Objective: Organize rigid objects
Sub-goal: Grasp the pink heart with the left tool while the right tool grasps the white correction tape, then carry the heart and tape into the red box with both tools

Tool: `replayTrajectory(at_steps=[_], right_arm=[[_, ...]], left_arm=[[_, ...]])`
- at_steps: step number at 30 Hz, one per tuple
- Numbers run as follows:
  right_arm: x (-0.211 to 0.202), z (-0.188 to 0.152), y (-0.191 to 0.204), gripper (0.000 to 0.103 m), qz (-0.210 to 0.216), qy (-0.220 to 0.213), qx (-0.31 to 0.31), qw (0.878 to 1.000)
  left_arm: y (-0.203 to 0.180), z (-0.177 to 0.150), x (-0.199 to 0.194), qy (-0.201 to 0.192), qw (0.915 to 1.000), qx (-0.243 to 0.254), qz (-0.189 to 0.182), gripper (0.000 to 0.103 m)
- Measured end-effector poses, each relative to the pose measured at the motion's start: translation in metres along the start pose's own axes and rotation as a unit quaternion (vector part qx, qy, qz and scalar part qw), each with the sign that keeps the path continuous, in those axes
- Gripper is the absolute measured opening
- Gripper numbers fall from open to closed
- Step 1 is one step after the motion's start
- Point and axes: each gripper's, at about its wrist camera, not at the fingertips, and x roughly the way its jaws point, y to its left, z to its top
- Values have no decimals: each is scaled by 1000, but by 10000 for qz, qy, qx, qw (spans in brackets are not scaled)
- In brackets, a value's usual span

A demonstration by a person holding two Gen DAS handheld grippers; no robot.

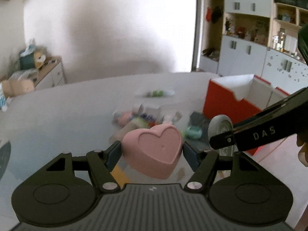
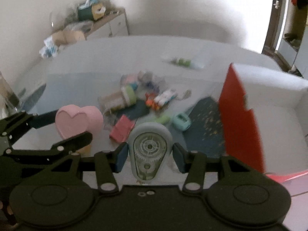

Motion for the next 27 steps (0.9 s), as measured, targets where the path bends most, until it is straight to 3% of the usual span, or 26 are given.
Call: replayTrajectory(at_steps=[13,19,27], right_arm=[[-71,36,-77,50,30,-610,216,9979],[-89,41,-127,50,-42,-721,200,9972],[-85,37,-195,50,-283,-609,187,9976]], left_arm=[[-61,64,5,-131,9988,-76,-474,70],[-112,87,20,-176,9980,60,-605,70],[-176,109,64,72,9969,69,-778,70]])
